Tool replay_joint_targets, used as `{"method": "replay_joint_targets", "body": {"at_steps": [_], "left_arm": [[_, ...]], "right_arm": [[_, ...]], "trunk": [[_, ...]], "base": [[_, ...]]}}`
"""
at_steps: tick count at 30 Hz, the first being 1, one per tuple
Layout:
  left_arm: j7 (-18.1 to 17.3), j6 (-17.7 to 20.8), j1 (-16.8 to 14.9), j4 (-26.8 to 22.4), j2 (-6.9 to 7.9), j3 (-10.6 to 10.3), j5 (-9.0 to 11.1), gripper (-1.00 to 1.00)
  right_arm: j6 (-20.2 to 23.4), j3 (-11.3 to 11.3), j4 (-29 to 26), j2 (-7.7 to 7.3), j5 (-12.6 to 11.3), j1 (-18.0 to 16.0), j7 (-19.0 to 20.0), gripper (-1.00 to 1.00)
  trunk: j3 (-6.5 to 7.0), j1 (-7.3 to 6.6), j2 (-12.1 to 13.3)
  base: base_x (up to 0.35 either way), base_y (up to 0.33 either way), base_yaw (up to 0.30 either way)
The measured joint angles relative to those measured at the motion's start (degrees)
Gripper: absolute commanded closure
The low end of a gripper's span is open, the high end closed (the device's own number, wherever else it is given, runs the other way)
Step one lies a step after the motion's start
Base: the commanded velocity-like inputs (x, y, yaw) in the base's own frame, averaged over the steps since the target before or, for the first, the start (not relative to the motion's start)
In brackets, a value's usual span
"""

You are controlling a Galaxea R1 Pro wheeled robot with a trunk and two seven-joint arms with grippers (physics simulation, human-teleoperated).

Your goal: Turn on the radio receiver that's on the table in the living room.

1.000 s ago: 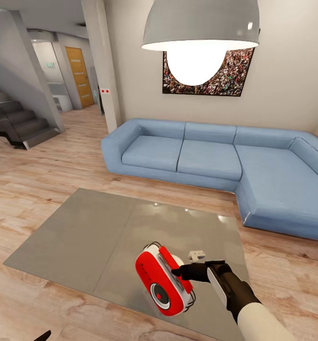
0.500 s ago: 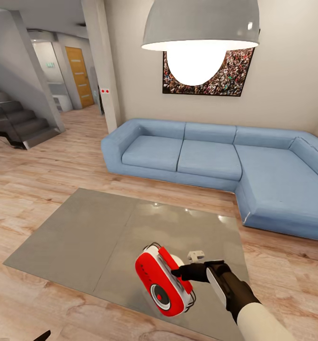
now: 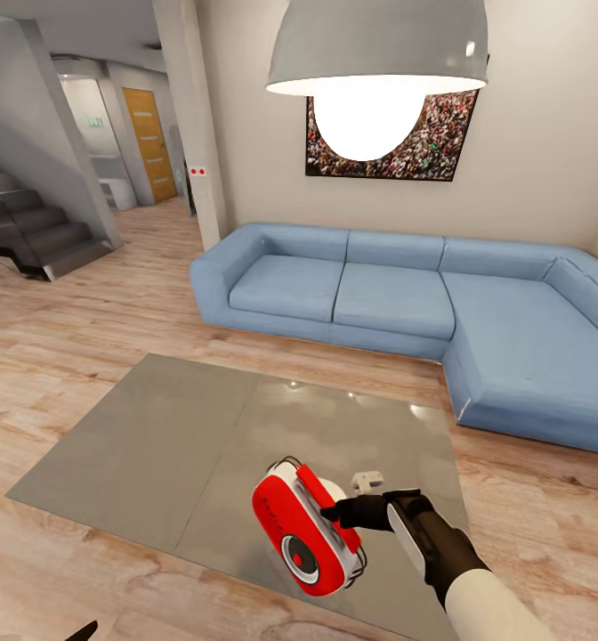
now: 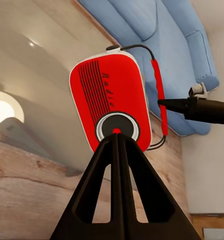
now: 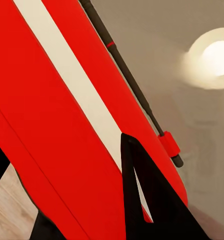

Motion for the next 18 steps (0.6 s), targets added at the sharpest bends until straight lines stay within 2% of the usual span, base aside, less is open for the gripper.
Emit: {"method": "replay_joint_targets", "body": {"at_steps": [5,7,9,11,18], "left_arm": [[0.02,0.00,0.00,0.00,-0.04,0.26,0.00,1.00],[0.14,-0.05,-0.01,0.00,-0.07,0.20,0.00,1.00],[0.20,-0.06,0.01,-0.05,-0.08,0.18,0.00,1.00],[0.18,-0.08,0.00,-0.10,-0.09,0.29,0.00,1.00],[0.26,-0.09,0.00,-0.15,-0.09,0.22,0.00,1.00]], "right_arm": [[0.02,0.51,0.08,0.01,-0.25,0.00,0.10,1.00],[0.07,3.01,0.17,0.00,-0.24,0.01,0.13,1.00],[0.07,7.39,0.21,0.05,-0.74,-0.01,0.19,1.00],[-0.04,8.72,0.22,0.14,-0.71,-0.02,0.13,1.00],[-0.17,9.04,0.97,0.18,-0.66,-0.02,0.20,1.00]], "trunk": [[0.00,0.00,0.00],[0.00,0.00,0.00],[-0.01,0.00,0.00],[0.00,0.00,0.00],[0.00,0.00,0.00]], "base": [[0.000,0.000,0.000],[0.000,0.000,0.000],[0.000,0.000,0.000],[0.000,0.000,0.000],[0.000,0.000,0.000]]}}
